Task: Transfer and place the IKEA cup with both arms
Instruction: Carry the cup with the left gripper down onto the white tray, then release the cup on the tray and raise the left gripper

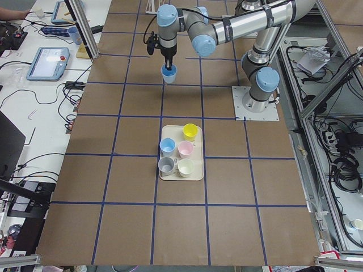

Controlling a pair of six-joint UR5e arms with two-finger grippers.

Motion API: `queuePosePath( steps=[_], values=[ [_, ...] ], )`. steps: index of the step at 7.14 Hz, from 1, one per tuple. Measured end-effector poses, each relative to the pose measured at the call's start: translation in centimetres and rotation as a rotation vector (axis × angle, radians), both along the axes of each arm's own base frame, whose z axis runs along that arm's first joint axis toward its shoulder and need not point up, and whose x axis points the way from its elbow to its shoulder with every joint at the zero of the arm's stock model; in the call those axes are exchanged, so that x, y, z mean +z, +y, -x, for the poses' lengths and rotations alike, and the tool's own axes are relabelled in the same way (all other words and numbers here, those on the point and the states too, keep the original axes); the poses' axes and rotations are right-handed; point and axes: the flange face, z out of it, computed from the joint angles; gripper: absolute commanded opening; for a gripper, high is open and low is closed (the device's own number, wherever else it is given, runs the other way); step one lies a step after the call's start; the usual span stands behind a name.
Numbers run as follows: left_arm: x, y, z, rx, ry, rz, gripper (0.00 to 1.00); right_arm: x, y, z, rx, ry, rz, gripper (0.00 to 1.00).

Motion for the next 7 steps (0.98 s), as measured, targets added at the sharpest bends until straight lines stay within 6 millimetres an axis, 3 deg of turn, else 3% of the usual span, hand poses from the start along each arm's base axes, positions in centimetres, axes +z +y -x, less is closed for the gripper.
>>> queuePosePath(
  steps=[2,3,7],
  values=[
    [-1.9,0.3,-6.9,-0.07,-0.058,-0.053,0.0,0.2,-0.3,-0.1,-0.002,-0.012,0.023,0.98],
    [-2.9,0.1,-9.0,-0.074,-0.063,-0.066,0.0,0.5,-0.4,-0.1,-0.002,-0.014,0.044,0.98],
    [-7.8,-2.4,-13.0,-0.166,-0.112,-0.096,0.0,2.9,0.7,0.1,-0.005,-0.012,0.109,1.0]
  ],
)
